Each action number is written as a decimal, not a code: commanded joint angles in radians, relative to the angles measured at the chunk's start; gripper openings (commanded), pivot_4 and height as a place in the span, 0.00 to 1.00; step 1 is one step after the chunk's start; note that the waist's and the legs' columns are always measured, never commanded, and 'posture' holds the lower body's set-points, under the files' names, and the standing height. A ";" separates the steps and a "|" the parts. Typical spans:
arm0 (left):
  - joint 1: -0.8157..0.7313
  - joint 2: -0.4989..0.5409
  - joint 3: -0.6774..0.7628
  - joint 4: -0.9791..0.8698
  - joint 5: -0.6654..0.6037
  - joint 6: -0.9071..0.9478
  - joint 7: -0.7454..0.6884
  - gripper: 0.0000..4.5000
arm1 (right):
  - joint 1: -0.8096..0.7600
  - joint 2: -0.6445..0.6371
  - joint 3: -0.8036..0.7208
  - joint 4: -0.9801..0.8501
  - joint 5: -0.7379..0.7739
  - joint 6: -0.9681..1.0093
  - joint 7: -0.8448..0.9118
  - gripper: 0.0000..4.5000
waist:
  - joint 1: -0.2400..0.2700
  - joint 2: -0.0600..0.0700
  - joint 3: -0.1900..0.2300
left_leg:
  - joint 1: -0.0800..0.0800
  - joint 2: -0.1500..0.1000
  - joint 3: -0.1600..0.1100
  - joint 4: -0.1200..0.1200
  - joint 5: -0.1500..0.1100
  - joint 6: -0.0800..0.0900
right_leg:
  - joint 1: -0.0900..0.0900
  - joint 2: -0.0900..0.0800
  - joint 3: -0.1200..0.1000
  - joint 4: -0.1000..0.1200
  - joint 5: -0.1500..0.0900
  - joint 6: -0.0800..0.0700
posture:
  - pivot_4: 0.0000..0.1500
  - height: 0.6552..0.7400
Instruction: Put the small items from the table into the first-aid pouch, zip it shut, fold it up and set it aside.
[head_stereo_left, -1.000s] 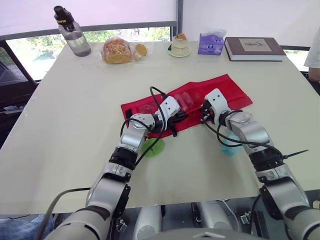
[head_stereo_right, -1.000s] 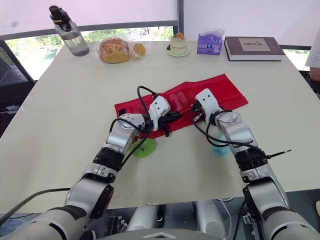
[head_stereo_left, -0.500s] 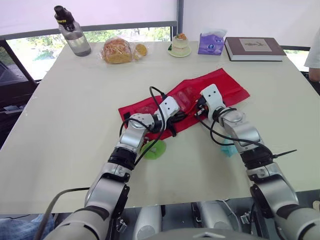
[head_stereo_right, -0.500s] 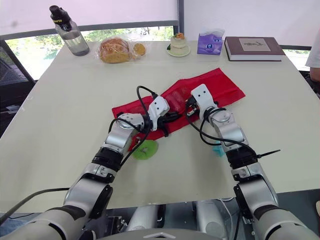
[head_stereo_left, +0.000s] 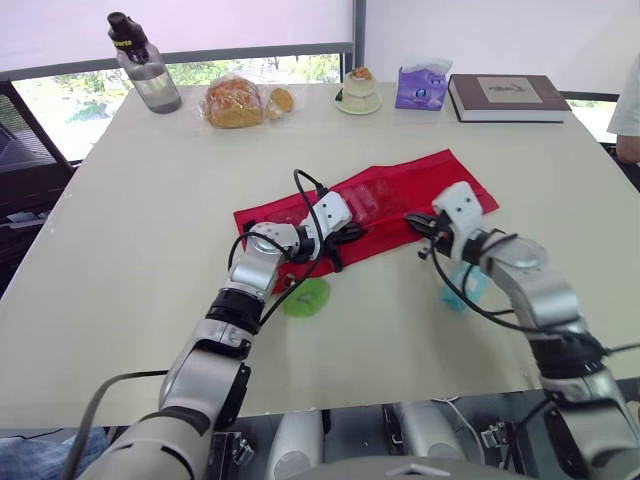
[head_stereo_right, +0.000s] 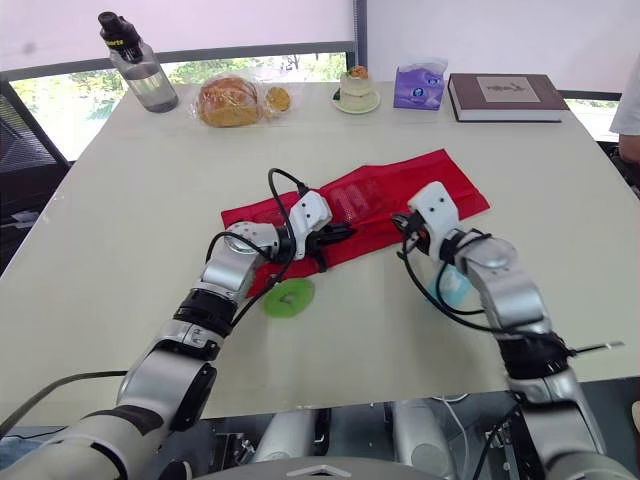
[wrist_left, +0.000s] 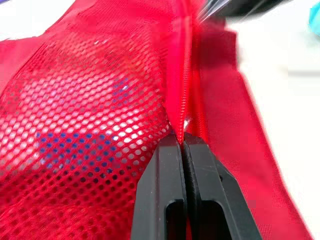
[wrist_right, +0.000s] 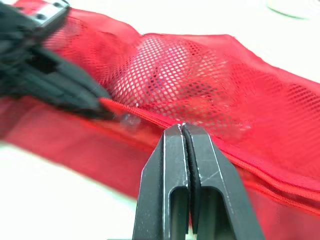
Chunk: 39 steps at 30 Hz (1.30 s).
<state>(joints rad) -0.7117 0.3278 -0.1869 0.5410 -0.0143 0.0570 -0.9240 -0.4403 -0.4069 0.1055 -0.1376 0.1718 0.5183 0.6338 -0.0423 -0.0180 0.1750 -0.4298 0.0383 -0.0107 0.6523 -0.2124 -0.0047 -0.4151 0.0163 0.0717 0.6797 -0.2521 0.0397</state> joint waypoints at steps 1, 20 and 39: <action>-0.019 0.105 0.021 0.051 0.008 -0.060 -0.065 0.00 | 0.116 -0.088 -0.175 -0.227 0.174 -0.031 0.118 0.01 | -0.003 0.000 0.000 | 0.000 0.000 0.001 0.000 0.000 0.000 | 0.000 0.000 0.001 0.000 0.000 0.000 | 1.00 1.00; 0.011 0.283 0.076 0.103 -0.012 -0.113 -0.116 0.00 | 0.603 -0.375 -0.851 -0.489 0.781 0.166 0.293 0.98 | 0.003 0.000 0.000 | 0.002 0.001 0.001 0.000 0.000 0.000 | 0.002 0.000 0.001 0.000 -0.002 0.004 | 1.00 1.00; -0.113 0.178 0.067 -0.149 -0.179 0.169 -0.239 0.96 | 0.664 -0.373 -0.874 -0.539 0.776 0.102 0.183 1.00 | 0.018 -0.001 0.000 | 0.001 0.000 0.000 0.002 0.000 0.000 | 0.003 -0.001 0.000 -0.001 -0.003 0.004 | 1.00 1.00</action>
<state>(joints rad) -0.8102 0.5404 -0.1162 0.4403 -0.1618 0.2072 -1.1554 0.2212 -0.7812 -0.7591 -0.6474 0.9474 0.6479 0.8299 -0.0248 -0.0190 0.1751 -0.4286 0.0379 -0.0100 0.6538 -0.2124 -0.0047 -0.4118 0.0153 0.0719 0.6784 -0.2546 0.0438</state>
